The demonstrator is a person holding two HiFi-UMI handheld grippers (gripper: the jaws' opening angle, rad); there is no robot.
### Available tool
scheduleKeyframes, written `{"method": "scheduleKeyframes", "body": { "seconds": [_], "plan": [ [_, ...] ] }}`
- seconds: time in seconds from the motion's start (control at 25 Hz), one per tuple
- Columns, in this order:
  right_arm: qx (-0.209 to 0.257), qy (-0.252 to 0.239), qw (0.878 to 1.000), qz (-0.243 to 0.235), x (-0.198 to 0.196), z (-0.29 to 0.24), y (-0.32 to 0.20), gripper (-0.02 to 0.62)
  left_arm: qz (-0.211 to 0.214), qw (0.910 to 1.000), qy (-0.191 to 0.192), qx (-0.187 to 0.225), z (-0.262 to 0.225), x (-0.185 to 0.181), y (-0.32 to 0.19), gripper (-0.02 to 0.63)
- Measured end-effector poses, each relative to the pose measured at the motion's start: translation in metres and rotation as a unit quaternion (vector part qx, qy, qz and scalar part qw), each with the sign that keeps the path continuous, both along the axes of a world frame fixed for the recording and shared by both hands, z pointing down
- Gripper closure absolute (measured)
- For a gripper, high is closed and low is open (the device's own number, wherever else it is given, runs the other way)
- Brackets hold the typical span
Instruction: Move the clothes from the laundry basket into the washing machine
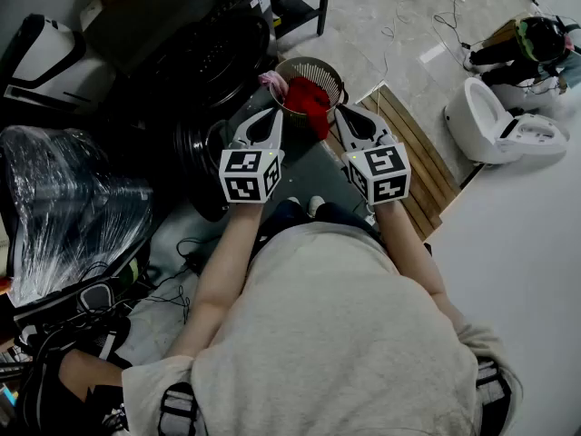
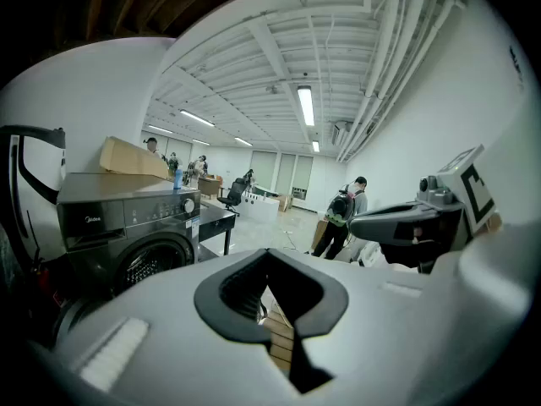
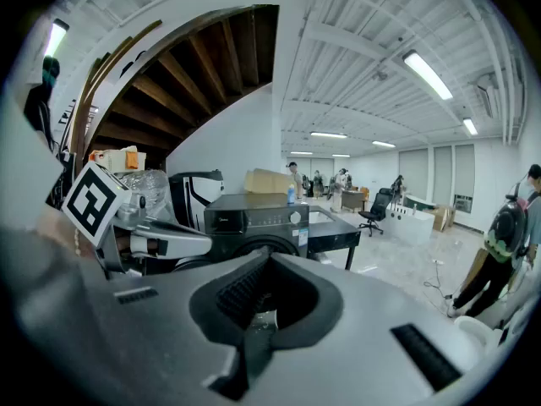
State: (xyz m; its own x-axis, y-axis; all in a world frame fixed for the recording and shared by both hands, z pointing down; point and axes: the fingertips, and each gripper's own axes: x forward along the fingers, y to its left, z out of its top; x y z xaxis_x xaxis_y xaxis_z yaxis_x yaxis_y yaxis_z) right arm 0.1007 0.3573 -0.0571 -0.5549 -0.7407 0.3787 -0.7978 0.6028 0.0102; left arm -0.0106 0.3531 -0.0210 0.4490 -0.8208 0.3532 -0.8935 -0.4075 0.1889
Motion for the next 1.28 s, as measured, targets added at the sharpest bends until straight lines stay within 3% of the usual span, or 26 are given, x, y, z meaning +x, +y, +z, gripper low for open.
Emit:
{"method": "scheduleKeyframes", "body": {
  "seconds": [0.24,0.6,0.92,1.28],
  "plan": [
    [0.006,-0.007,1.0,-0.007,-0.008,-0.005,-0.006,0.588,0.003,0.9999,-0.002,0.013,-0.007,-0.002,-0.011,0.598],
    [0.014,-0.041,0.999,-0.002,-0.013,-0.015,-0.002,0.588,0.014,0.9997,0.022,-0.005,0.005,-0.007,-0.004,0.598],
    [0.003,-0.064,0.998,0.027,-0.023,-0.006,-0.008,0.588,0.07,0.9975,0.002,0.011,0.001,-0.025,-0.011,0.598],
    [-0.036,-0.059,0.996,0.059,-0.02,0.032,-0.03,0.588,0.078,0.9961,0.003,-0.043,0.047,-0.044,-0.029,0.598]
  ]
}}
